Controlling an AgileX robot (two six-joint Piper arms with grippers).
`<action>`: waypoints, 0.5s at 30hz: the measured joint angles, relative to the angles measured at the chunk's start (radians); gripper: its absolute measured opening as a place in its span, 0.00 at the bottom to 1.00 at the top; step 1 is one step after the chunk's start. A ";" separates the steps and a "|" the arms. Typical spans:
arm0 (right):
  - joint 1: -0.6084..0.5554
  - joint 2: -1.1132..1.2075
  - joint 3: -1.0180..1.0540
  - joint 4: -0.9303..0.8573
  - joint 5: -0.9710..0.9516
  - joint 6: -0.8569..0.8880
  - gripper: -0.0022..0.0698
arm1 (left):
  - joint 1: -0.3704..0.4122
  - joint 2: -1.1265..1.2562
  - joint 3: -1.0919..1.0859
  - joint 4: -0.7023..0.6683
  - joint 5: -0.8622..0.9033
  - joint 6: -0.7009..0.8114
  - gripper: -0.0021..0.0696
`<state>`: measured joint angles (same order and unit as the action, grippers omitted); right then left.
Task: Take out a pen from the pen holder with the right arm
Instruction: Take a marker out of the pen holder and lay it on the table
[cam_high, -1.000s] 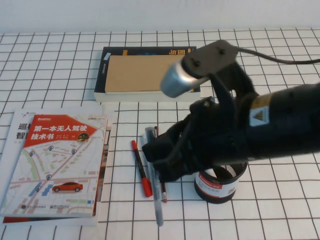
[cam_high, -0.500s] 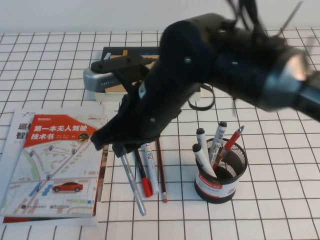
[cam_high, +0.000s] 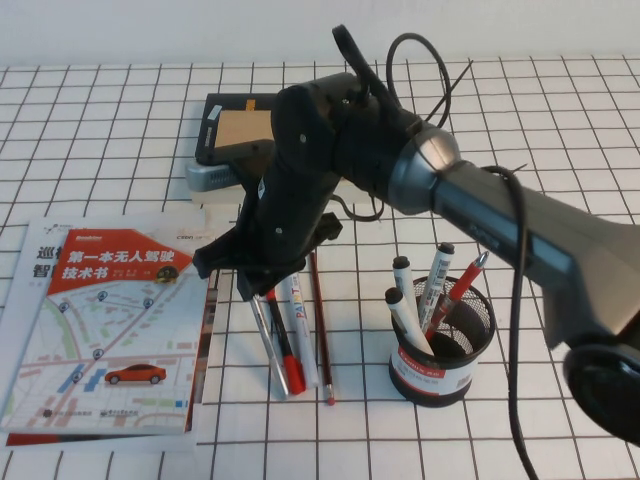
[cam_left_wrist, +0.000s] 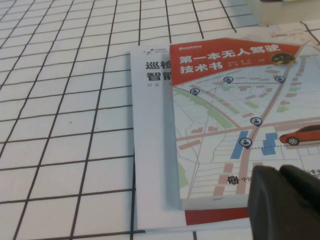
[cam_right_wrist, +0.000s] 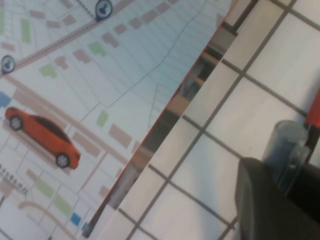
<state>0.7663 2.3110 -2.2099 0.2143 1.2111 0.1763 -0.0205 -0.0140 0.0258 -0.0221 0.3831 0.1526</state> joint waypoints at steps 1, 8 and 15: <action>-0.005 0.018 -0.018 0.002 0.005 0.002 0.12 | 0.000 0.000 0.000 0.000 0.000 0.000 0.02; -0.024 0.076 -0.062 0.014 0.009 0.006 0.13 | 0.000 0.000 0.000 0.000 0.000 0.000 0.02; -0.028 0.076 -0.069 0.014 0.011 0.006 0.37 | 0.000 0.000 0.000 0.000 0.000 0.000 0.02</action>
<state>0.7388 2.3872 -2.2789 0.2282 1.2218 0.1823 -0.0205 -0.0140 0.0258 -0.0221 0.3831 0.1526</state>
